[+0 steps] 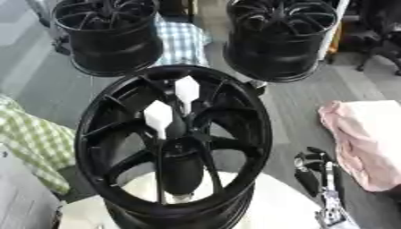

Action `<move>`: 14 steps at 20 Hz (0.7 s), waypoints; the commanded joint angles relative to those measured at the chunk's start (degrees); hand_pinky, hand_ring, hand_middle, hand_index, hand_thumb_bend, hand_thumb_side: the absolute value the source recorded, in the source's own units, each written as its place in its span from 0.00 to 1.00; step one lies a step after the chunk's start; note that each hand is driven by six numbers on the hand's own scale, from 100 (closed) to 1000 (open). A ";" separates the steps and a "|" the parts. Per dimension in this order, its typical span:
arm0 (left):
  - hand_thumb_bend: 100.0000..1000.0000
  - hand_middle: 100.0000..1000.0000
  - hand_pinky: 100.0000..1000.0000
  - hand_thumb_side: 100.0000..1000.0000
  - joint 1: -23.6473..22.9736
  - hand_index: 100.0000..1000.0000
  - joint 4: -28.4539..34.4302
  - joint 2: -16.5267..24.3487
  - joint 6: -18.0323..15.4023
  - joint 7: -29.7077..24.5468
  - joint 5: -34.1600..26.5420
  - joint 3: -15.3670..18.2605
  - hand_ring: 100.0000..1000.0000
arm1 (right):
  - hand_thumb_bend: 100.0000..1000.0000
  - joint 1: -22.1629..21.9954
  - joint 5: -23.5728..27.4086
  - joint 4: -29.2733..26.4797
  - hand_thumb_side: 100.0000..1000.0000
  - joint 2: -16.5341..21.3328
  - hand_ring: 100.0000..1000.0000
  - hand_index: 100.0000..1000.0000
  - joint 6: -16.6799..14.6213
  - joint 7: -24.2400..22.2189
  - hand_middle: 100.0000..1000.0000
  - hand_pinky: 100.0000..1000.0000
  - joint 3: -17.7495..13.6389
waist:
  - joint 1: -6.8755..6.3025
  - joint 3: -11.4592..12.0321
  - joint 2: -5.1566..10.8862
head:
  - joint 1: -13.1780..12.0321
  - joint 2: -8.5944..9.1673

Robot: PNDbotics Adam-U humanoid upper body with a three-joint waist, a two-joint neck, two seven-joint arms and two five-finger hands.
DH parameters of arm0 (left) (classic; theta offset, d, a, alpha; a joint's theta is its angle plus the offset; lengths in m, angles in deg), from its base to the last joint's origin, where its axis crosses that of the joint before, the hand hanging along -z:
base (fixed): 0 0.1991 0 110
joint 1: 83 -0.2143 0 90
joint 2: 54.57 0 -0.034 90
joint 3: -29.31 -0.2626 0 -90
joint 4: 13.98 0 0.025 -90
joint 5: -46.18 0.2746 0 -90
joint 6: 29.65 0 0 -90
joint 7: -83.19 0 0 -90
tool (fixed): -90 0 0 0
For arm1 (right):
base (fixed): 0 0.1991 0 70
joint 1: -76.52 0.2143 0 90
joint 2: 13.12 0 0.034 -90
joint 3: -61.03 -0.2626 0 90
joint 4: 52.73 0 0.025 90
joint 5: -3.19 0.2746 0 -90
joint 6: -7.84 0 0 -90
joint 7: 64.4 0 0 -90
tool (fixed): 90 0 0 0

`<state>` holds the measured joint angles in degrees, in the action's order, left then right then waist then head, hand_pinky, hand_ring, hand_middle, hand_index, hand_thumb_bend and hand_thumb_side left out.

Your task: Pull the pin out of the wheel hub.

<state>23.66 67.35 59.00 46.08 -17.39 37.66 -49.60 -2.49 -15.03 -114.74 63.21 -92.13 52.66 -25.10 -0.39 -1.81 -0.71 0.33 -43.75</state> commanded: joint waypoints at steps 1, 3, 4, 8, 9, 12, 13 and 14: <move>0.29 0.71 0.75 0.60 3.74 0.80 3.51 8.76 -2.45 -6.90 -0.23 -4.94 0.71 | 0.00 0.37 -0.49 -1.06 0.32 0.92 0.52 0.76 -0.25 -0.15 0.57 0.70 -0.05 | -0.33 -0.23 0.85 | -0.22 0.04; 0.30 0.71 0.75 0.61 6.38 0.81 6.06 11.82 -4.34 -11.78 1.10 -9.04 0.70 | 0.00 0.35 -0.53 -1.00 0.32 0.94 0.52 0.76 -0.31 -0.28 0.57 0.70 0.06 | -0.46 -0.50 0.88 | -0.43 0.02; 0.30 0.71 0.75 0.61 7.70 0.81 7.59 13.03 -5.33 -14.01 1.62 -11.15 0.70 | 0.00 0.34 -0.56 -0.97 0.32 0.95 0.52 0.76 -0.35 -0.34 0.57 0.70 0.13 | -0.54 -0.66 0.90 | -0.55 -0.02; 0.33 0.72 0.76 0.61 12.16 0.83 13.16 15.81 -7.91 -22.11 2.11 -18.46 0.71 | 0.00 0.31 -0.69 -0.88 0.32 0.98 0.52 0.76 -0.47 -0.55 0.57 0.70 0.29 | -0.78 -1.02 1.05 | -0.85 -0.20; 0.34 0.72 0.76 0.60 13.06 0.83 14.28 16.12 -8.19 -24.07 1.99 -19.84 0.72 | 0.00 0.29 -0.74 -0.86 0.32 1.00 0.52 0.76 -0.50 -0.58 0.57 0.70 0.30 | -0.84 -1.05 1.09 | -0.87 -0.23; 0.37 0.74 0.78 0.58 15.34 0.83 17.23 16.32 -8.73 -30.04 0.88 -23.38 0.74 | 0.00 0.22 -0.85 -0.80 0.32 1.11 0.52 0.76 -0.54 -0.65 0.57 0.70 0.34 | -1.02 -1.07 1.22 | -0.91 -0.30; 0.37 0.75 0.78 0.58 16.18 0.83 17.98 16.31 -8.68 -32.35 0.60 -24.39 0.74 | 0.00 0.18 -0.89 -0.78 0.32 1.16 0.52 0.76 -0.54 -0.67 0.57 0.70 0.34 | -1.07 -1.03 1.29 | -0.91 -0.34; 0.38 0.76 0.79 0.57 17.06 0.84 18.60 16.17 -8.53 -34.78 0.60 -25.35 0.76 | 0.00 0.15 -0.93 -0.75 0.32 1.19 0.52 0.76 -0.54 -0.68 0.57 0.70 0.34 | -1.12 -1.01 1.35 | -0.93 -0.36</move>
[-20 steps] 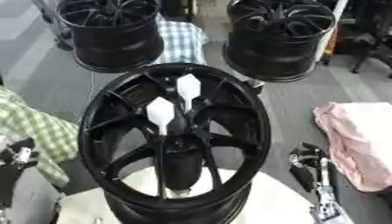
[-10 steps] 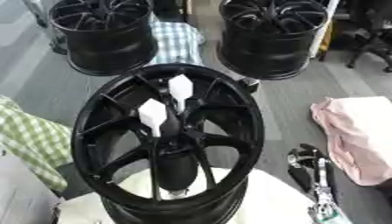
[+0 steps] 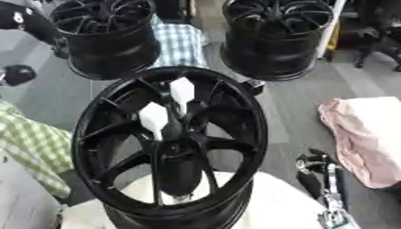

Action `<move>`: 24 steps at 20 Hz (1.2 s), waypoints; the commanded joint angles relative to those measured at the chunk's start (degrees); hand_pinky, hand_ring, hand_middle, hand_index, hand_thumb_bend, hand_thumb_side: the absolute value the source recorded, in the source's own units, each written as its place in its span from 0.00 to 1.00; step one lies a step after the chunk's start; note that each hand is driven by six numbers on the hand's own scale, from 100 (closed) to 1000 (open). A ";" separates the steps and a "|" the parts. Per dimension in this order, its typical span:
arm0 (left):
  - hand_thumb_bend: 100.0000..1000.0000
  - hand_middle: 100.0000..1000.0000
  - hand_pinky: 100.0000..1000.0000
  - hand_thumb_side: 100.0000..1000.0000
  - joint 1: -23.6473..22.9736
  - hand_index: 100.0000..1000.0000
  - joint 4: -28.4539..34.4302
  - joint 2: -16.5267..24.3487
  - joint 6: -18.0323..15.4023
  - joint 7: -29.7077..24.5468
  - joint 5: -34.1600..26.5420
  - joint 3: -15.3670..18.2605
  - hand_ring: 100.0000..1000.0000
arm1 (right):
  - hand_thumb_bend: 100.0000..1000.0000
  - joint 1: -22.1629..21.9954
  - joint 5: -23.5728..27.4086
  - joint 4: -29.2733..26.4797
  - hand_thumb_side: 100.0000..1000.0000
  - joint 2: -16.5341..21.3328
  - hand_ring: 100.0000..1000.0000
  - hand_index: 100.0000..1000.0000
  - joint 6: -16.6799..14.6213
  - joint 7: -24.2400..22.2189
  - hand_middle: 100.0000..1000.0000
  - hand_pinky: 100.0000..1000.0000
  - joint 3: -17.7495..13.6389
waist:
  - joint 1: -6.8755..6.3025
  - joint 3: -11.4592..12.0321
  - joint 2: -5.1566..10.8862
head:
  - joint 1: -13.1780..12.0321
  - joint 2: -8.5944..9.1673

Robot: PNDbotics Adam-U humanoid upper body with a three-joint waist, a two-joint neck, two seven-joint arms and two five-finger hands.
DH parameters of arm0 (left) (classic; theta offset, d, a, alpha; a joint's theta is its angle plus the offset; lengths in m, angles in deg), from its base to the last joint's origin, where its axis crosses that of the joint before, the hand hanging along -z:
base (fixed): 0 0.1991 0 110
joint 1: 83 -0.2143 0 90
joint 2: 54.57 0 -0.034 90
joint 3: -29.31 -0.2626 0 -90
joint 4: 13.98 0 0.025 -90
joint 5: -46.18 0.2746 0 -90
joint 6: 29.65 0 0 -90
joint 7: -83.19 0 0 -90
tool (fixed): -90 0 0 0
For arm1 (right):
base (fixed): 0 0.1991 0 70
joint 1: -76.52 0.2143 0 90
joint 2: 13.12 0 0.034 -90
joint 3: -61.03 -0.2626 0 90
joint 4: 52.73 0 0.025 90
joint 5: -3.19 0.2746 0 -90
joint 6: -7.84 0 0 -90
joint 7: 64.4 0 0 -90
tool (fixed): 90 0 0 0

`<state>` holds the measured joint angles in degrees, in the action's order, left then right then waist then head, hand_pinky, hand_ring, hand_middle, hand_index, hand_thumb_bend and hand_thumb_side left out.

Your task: Pull the pin out of the wheel hub.

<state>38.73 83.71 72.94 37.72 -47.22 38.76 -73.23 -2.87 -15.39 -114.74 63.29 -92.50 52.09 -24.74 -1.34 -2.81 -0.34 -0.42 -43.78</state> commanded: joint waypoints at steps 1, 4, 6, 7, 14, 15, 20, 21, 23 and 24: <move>0.38 0.77 0.79 0.56 2.84 0.84 2.67 1.98 0.01 -7.42 -0.32 -2.64 0.77 | 0.00 0.51 -0.61 -0.74 0.32 1.14 0.52 0.76 -0.16 -0.13 0.57 0.70 -0.02 | -0.20 0.01 1.04 | -0.19 -0.33; 0.39 0.81 0.82 0.51 5.07 0.86 2.93 0.89 0.41 -11.06 1.84 -6.24 0.80 | 0.00 0.47 -0.72 -0.67 0.32 1.15 0.52 0.76 -0.17 -0.17 0.57 0.70 0.03 | -0.27 -0.02 1.15 | -0.32 -0.34; 0.40 0.83 0.83 0.49 6.58 0.86 2.13 -0.38 0.28 -11.43 4.27 -9.02 0.81 | 0.00 0.46 -0.77 -0.65 0.32 1.14 0.52 0.76 -0.19 -0.22 0.57 0.70 0.08 | -0.29 -0.10 1.20 | -0.40 -0.34; 0.40 0.84 0.83 0.48 7.40 0.87 1.41 -1.14 0.04 -11.50 5.54 -10.35 0.82 | 0.00 0.45 -0.79 -0.63 0.32 1.13 0.52 0.76 -0.20 -0.24 0.57 0.70 0.10 | -0.29 -0.13 1.22 | -0.40 -0.34; 0.37 0.89 0.87 0.38 12.27 0.90 -6.15 -6.56 -4.01 -11.55 13.16 -17.33 0.87 | 0.00 0.41 -0.77 -0.55 0.32 1.05 0.52 0.76 -0.31 -0.41 0.57 0.70 0.30 | -0.32 -0.35 1.25 | -0.55 -0.34; 0.37 0.90 0.88 0.36 12.87 0.91 -7.21 -7.23 -4.79 -11.55 14.30 -17.91 0.88 | 0.00 0.41 -0.76 -0.56 0.32 1.04 0.52 0.76 -0.33 -0.42 0.57 0.70 0.32 | -0.32 -0.39 1.25 | -0.49 -0.34; 0.33 0.94 0.89 0.30 15.35 0.93 -12.45 -10.80 -8.33 -11.55 17.83 -19.15 0.91 | 0.00 0.37 -0.80 -0.56 0.32 0.96 0.52 0.76 -0.37 -0.44 0.57 0.70 0.35 | -0.30 -0.41 1.32 | -0.33 -0.34; 0.33 0.94 0.89 0.29 15.77 0.93 -13.30 -11.48 -8.80 -11.55 18.11 -19.31 0.92 | 0.00 0.36 -0.81 -0.56 0.32 0.94 0.52 0.76 -0.37 -0.45 0.57 0.70 0.35 | -0.30 -0.42 1.34 | -0.33 -0.34; 0.33 0.94 0.89 0.29 16.47 0.93 -14.72 -12.72 -9.64 -11.55 18.59 -19.70 0.92 | 0.00 0.36 -0.83 -0.54 0.32 0.90 0.52 0.76 -0.38 -0.46 0.57 0.70 0.38 | -0.29 -0.50 1.37 | -0.32 -0.34; 0.34 0.94 0.89 0.29 16.76 0.93 -15.34 -13.25 -10.00 -11.55 18.81 -19.92 0.92 | 0.00 0.36 -0.83 -0.54 0.32 0.87 0.52 0.76 -0.39 -0.47 0.57 0.70 0.40 | -0.29 -0.54 1.37 | -0.31 -0.34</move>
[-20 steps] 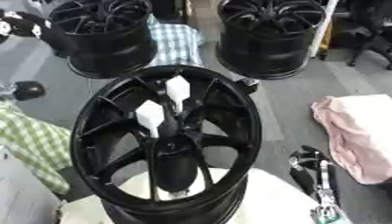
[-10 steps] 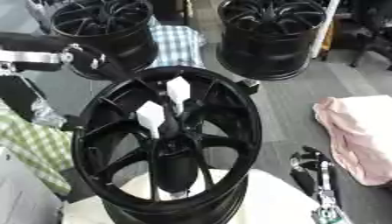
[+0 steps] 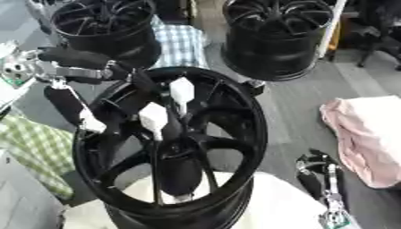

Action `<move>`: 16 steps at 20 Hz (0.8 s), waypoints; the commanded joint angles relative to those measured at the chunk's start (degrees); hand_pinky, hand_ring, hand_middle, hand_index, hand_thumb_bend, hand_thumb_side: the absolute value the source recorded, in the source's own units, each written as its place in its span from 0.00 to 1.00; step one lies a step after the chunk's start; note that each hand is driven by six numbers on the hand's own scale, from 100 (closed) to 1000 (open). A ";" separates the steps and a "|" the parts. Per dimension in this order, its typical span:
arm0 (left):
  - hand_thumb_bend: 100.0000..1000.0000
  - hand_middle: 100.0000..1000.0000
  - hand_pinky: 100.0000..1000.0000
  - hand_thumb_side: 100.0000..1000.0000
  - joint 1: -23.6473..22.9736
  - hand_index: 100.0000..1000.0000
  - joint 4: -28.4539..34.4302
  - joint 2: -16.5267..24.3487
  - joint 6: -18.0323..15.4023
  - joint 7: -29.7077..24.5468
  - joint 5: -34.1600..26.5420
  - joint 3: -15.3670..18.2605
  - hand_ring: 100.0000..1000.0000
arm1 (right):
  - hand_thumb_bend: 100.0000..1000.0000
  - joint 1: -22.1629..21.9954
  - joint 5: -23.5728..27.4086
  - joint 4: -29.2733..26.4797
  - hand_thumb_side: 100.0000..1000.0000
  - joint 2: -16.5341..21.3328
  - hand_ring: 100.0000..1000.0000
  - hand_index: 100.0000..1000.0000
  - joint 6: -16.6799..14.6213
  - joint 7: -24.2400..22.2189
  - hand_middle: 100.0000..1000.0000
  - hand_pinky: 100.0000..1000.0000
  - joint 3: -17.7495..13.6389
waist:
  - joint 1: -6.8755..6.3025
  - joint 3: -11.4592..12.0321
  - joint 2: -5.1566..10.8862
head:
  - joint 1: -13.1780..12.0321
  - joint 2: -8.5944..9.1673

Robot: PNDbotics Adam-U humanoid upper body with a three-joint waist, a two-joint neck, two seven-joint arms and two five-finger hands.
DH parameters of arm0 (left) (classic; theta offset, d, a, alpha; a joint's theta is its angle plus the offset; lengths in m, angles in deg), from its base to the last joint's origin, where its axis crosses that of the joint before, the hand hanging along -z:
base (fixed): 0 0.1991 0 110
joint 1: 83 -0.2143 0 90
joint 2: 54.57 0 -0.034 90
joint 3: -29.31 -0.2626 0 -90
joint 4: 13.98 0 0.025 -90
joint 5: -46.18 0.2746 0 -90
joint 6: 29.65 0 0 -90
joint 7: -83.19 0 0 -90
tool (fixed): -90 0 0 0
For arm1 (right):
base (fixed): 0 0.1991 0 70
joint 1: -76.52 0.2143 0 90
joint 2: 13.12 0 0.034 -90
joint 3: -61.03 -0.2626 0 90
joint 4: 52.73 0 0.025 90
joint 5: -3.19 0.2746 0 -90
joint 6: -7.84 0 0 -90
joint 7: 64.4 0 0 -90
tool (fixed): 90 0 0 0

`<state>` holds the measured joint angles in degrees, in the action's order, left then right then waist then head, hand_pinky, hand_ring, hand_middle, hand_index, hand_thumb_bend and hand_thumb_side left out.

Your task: Pull the pin out of the wheel hub.

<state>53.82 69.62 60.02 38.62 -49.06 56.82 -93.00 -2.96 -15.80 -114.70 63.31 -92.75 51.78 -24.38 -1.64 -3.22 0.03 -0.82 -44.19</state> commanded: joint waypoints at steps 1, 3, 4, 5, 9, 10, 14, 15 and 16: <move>0.34 0.94 0.89 0.29 1.91 0.93 -1.81 -0.81 -11.26 -9.72 0.95 -0.39 0.92 | 0.00 0.46 -0.42 -0.57 0.32 0.81 0.52 0.76 -0.17 -0.16 0.57 0.70 0.05 | 0.00 -0.19 1.01 | 0.10 0.08; 0.35 0.95 0.89 0.29 2.28 0.93 -2.69 -1.55 -11.90 -9.72 1.48 -0.78 0.92 | 0.00 0.47 -0.42 -0.59 0.32 0.76 0.52 0.76 -0.21 -0.17 0.57 0.70 0.08 | 0.00 -0.27 0.99 | 0.20 0.08; 0.35 0.95 0.89 0.29 2.41 0.93 -3.11 -1.89 -12.20 -9.72 1.80 -0.97 0.92 | 0.00 0.48 -0.41 -0.60 0.32 0.75 0.52 0.76 -0.23 -0.18 0.57 0.70 0.09 | 0.00 -0.31 0.97 | 0.23 0.08; 0.35 0.96 0.89 0.29 2.50 0.93 -3.53 -2.22 -12.49 -9.72 2.07 -1.16 0.92 | 0.00 0.49 -0.41 -0.62 0.32 0.72 0.52 0.76 -0.26 -0.18 0.57 0.70 0.11 | 0.00 -0.35 0.96 | 0.22 0.08; 0.34 0.95 0.88 0.28 2.68 0.94 -5.03 -3.46 -13.37 -9.72 3.06 -1.67 0.90 | 0.00 0.55 -0.41 -0.70 0.32 0.63 0.52 0.76 -0.33 -0.19 0.57 0.70 0.15 | 0.00 -0.52 0.89 | 0.28 0.08; 0.34 0.94 0.88 0.28 2.71 0.94 -5.36 -3.73 -13.56 -9.72 3.26 -1.78 0.90 | 0.00 0.57 -0.41 -0.71 0.32 0.61 0.52 0.76 -0.34 -0.20 0.57 0.70 0.16 | -0.01 -0.56 0.88 | 0.27 0.08; 0.34 0.92 0.87 0.27 2.65 0.93 -6.43 -4.54 -14.35 -9.72 4.08 -2.39 0.88 | 0.00 0.60 -0.45 -0.78 0.32 0.52 0.52 0.76 -0.40 -0.21 0.57 0.70 0.21 | -0.03 -0.72 0.85 | 0.23 0.08; 0.33 0.92 0.87 0.27 2.58 0.93 -6.62 -4.71 -14.52 -9.72 4.20 -2.53 0.88 | 0.00 0.61 -0.46 -0.79 0.32 0.51 0.52 0.76 -0.41 -0.21 0.57 0.70 0.22 | -0.04 -0.75 0.84 | 0.20 0.08; 0.33 0.91 0.87 0.27 2.55 0.93 -6.78 -4.88 -14.66 -9.72 4.32 -2.68 0.88 | 0.00 0.61 -0.48 -0.80 0.32 0.50 0.52 0.76 -0.42 -0.22 0.57 0.70 0.22 | -0.05 -0.78 0.84 | 0.16 0.08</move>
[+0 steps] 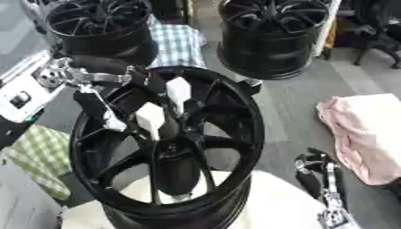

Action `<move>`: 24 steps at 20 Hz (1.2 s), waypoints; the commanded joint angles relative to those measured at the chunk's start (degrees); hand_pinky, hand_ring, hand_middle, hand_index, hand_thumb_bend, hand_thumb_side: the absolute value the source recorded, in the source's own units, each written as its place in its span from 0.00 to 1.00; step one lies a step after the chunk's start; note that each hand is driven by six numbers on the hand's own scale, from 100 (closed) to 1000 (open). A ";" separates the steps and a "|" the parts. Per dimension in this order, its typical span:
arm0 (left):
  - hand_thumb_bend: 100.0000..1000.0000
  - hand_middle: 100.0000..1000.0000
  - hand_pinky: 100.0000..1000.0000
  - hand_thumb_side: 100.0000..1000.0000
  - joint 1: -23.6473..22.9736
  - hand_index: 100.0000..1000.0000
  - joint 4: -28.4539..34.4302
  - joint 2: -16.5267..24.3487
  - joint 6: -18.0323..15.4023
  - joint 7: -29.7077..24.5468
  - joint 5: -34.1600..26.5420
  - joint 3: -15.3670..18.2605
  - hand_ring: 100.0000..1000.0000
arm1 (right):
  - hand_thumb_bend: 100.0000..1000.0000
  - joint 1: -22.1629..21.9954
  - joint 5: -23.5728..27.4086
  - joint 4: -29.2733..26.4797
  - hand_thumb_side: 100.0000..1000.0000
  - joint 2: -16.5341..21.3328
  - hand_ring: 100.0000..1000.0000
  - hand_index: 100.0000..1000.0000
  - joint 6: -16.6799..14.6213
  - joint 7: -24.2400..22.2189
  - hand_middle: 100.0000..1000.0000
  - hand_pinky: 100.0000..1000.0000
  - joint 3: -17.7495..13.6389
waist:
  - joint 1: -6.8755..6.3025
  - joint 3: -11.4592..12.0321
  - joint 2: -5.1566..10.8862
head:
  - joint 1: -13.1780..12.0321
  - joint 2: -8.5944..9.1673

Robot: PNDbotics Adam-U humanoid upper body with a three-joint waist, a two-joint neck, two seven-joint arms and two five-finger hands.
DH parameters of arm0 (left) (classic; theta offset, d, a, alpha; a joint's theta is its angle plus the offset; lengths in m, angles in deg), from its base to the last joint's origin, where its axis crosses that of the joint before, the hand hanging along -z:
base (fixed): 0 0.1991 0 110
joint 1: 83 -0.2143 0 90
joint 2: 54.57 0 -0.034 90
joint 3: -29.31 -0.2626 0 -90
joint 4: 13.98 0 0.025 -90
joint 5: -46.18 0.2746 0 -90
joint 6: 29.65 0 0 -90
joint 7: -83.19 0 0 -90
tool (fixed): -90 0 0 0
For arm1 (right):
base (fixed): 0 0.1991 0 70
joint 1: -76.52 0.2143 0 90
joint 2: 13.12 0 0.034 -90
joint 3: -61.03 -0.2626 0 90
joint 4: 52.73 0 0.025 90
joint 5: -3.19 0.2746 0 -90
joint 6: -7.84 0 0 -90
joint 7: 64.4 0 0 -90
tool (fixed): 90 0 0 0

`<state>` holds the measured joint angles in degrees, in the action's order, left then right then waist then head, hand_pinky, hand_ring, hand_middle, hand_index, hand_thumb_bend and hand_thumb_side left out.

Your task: Pull the pin out of the wheel hub.

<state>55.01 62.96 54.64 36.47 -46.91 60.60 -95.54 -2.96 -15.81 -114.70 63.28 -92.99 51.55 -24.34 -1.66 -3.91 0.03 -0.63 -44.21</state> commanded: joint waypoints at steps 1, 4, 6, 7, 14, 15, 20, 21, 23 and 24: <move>0.32 0.90 0.86 0.26 1.33 0.92 -0.27 0.34 -12.66 -11.87 0.63 -0.32 0.87 | 0.00 0.62 -0.48 -0.81 0.32 0.51 0.52 0.76 -0.19 -0.01 0.57 0.70 0.19 | -0.03 -0.13 0.83 | -0.06 0.09; 0.31 0.85 0.86 0.25 1.29 0.90 -0.63 -0.06 -12.98 -11.87 0.91 -0.73 0.85 | 0.00 0.65 -0.53 -0.83 0.32 0.45 0.52 0.76 -0.22 -0.01 0.57 0.70 0.21 | -0.02 -0.22 0.83 | -0.05 0.09; 0.30 0.83 0.85 0.24 1.20 0.89 -0.94 -0.14 -13.18 -11.87 1.35 -0.97 0.84 | 0.00 0.66 -0.53 -0.84 0.32 0.43 0.52 0.76 -0.24 -0.02 0.57 0.70 0.22 | -0.02 -0.26 0.82 | -0.04 0.09; 0.29 0.80 0.85 0.23 1.11 0.88 -1.12 -0.13 -13.30 -11.87 1.60 -1.06 0.83 | 0.00 0.67 -0.53 -0.83 0.32 0.42 0.52 0.76 -0.24 -0.02 0.57 0.70 0.23 | -0.03 -0.28 0.81 | -0.02 0.09; 0.25 0.73 0.83 0.20 0.68 0.83 -2.48 -0.26 -14.29 -11.87 2.91 -1.40 0.79 | 0.00 0.71 -0.54 -0.86 0.32 0.40 0.52 0.76 -0.25 -0.02 0.57 0.70 0.26 | -0.03 -0.29 0.78 | -0.02 0.09; 0.25 0.73 0.83 0.20 0.64 0.82 -2.65 -0.35 -14.38 -11.87 3.00 -1.42 0.78 | 0.00 0.71 -0.54 -0.86 0.32 0.40 0.52 0.76 -0.25 -0.01 0.57 0.70 0.25 | -0.03 -0.29 0.78 | 0.01 0.09; 0.23 0.66 0.81 0.21 0.53 0.78 -3.54 -0.71 -14.30 -11.87 3.00 -1.37 0.75 | 0.00 0.74 -0.54 -0.88 0.32 0.38 0.52 0.76 -0.24 -0.01 0.57 0.70 0.28 | -0.01 -0.31 0.75 | -0.01 0.09; 0.21 0.63 0.81 0.21 0.50 0.76 -3.72 -0.77 -14.22 -11.87 2.93 -1.37 0.75 | 0.00 0.75 -0.53 -0.88 0.32 0.37 0.52 0.76 -0.24 -0.02 0.57 0.70 0.29 | -0.01 -0.32 0.74 | -0.01 0.09; 0.19 0.60 0.81 0.22 0.50 0.75 -4.08 -0.91 -13.90 -11.87 2.57 -1.25 0.74 | 0.00 0.75 -0.51 -0.89 0.32 0.36 0.52 0.76 -0.24 -0.02 0.57 0.70 0.30 | 0.00 -0.32 0.73 | -0.03 0.09; 0.17 0.59 0.81 0.22 0.52 0.74 -4.30 -1.00 -13.62 -11.87 2.19 -1.08 0.73 | 0.00 0.75 -0.50 -0.89 0.32 0.36 0.52 0.76 -0.24 -0.02 0.57 0.70 0.31 | 0.00 -0.32 0.73 | -0.03 0.09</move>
<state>54.67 58.63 52.95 35.48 -45.92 63.12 -96.85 -2.93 -15.86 -114.70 63.25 -93.02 51.54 -24.04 -1.68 -4.21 0.03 -0.64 -44.21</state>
